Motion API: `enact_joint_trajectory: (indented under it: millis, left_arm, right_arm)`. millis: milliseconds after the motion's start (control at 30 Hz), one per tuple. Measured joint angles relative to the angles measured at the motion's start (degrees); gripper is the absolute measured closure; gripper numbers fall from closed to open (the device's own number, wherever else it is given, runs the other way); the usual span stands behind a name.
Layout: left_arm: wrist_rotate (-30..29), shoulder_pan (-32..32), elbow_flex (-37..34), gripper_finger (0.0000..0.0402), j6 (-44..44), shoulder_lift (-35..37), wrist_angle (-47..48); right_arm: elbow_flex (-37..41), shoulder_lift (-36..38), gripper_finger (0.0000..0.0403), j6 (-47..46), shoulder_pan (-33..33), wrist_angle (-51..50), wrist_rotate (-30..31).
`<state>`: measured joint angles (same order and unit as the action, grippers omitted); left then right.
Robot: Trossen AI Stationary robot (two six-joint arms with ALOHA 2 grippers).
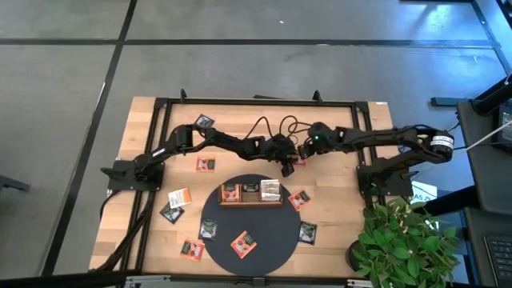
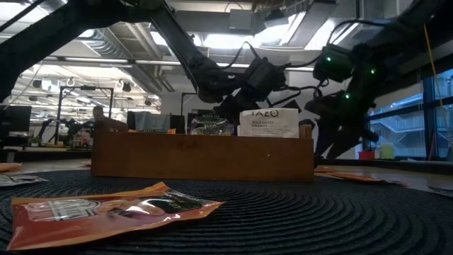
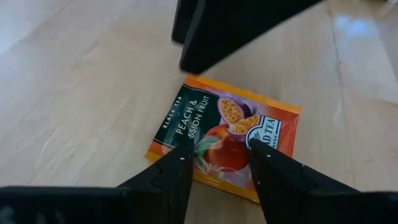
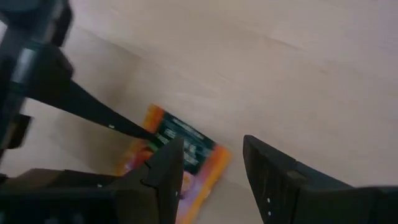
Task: Pick & Place Tea
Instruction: Put the orange tea bag into the left section of the wooden organizer
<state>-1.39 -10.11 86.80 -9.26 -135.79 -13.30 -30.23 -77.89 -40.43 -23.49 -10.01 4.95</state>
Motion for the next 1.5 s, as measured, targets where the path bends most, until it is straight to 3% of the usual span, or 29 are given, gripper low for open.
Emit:
enact_joint_trajectory:
  millis: [133, 600, 833, 1500]
  left_arm:
    - [0.0, 0.0, -0.1, 0.025, 0.3, 0.0, 0.0]
    - [-0.1, 0.2, -0.2, 0.0251, 0.5, -0.2, -1.7]
    - [-0.2, 0.4, -0.3, 0.0251, 1.0, -0.2, -2.0]
    - [-0.2, 1.5, -0.4, 0.025, 1.1, -0.4, -4.2]
  right_arm:
    - [4.2, 0.0, 0.0235, -1.1, -0.9, 6.5, -2.6]
    - [10.7, 0.2, 0.0235, -5.7, -0.9, 14.7, -5.2]
    - [10.8, 0.1, 0.0235, -4.5, -0.6, 15.2, -0.6]
    - [10.8, 0.0, 0.0246, -7.2, -0.7, 14.9, -12.6]
